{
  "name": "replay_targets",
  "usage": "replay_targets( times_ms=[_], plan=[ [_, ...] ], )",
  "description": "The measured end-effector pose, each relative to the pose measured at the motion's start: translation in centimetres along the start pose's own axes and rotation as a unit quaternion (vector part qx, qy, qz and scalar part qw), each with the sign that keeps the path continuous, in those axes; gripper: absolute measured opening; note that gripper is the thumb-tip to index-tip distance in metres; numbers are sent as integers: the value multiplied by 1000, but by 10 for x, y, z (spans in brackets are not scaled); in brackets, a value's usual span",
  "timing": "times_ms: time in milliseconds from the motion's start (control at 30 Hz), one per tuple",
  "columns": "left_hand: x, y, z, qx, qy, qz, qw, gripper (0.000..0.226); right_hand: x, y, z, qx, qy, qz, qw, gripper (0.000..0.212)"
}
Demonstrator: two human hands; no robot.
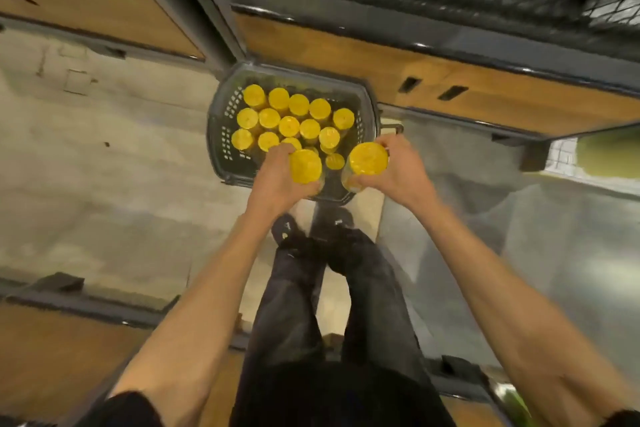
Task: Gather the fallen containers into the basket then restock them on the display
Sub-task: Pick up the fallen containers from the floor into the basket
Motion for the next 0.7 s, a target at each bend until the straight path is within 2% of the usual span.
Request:
replay_targets(
  times_ms=[200,300,467,600,700],
  plan=[
    [-53,-37,73,-17,-49,50,997,88,-65,37,60,-17,-6,-5,1000,74],
    [-77,-57,107,-18,-56,79,995,88,-101,53,89,-4,-48,-55,997,64],
    [-114,-85,159,-44,-46,132,989,79,-145,95,128,-36,-73,-67,994,77],
    [-144,-95,197,-49,-52,183,981,75,-177,112,157,-25,-70,-123,990,54],
    [-166,-107,220,-55,-65,188,978,76,-199,128,174,-29,-56,-134,989,48]
  ],
)
Point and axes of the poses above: each hand's wrist, its own z-axis towards the middle knuckle, its own x-axis out of the back of the hand, y = z × x, the point moved 8 cm from there along z, towards the middle knuckle, and after that the axes turned 6 degrees about x, right-handed, at the moved point
